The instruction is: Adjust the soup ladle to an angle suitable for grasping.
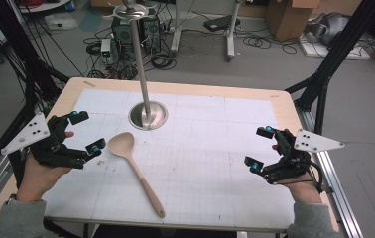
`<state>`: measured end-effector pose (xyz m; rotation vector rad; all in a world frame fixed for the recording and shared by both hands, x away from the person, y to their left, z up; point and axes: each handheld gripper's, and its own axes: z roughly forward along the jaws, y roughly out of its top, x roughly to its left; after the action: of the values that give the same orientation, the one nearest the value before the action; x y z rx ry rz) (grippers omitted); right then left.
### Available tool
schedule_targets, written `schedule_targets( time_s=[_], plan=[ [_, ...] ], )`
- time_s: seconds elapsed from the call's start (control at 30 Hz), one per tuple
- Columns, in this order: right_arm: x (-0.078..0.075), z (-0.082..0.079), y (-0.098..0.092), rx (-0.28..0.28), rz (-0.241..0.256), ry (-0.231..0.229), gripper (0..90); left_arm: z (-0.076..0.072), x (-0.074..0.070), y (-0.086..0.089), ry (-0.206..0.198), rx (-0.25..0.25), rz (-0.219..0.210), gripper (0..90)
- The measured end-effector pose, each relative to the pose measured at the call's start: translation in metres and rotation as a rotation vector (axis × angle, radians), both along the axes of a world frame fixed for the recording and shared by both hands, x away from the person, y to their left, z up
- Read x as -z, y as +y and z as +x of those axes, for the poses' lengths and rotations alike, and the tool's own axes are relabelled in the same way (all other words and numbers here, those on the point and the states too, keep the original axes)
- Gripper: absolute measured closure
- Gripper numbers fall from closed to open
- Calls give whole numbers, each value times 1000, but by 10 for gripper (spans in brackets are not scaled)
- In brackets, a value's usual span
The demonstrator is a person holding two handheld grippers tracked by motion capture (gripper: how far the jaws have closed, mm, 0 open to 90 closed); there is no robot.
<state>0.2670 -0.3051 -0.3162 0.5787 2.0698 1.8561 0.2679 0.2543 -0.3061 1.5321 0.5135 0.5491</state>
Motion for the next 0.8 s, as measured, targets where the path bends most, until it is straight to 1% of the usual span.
schedule_targets(
  time_s=[0.07, 0.1, 0.13, 0.43, 0.47, 0.57, 0.63, 0.67, 0.8],
  plan=[
    [0, 0, -2, 7, 8, 2, 0, 0, 1, 0, 2, 0, 1, 34],
    [0, 1, -3, 7, 10, -6, 0, 0, 1, -1, 0, 1, 2, 34],
    [0, 0, -3, 8, 13, 1, 0, 0, 1, -1, 1, 0, 3, 34],
    [1, 2, -5, 16, 13, 3, 0, 1, 6, -5, -1, -4, 14, 34],
    [1, 2, -5, 15, 15, 3, 0, 1, 7, -5, 5, -4, 14, 49],
    [2, 1, -6, 17, 10, 10, 0, 1, 8, -5, 3, -2, 14, 180],
    [3, 2, -5, 17, 9, 13, 0, 1, 9, -5, 0, -5, 15, 230],
    [3, 2, -4, 18, 11, 14, 0, 1, 10, -5, 10, -1, 12, 262],
    [4, 2, -4, 16, 4, 18, 0, 1, 12, -7, 8, -8, 20, 371]
  ],
)
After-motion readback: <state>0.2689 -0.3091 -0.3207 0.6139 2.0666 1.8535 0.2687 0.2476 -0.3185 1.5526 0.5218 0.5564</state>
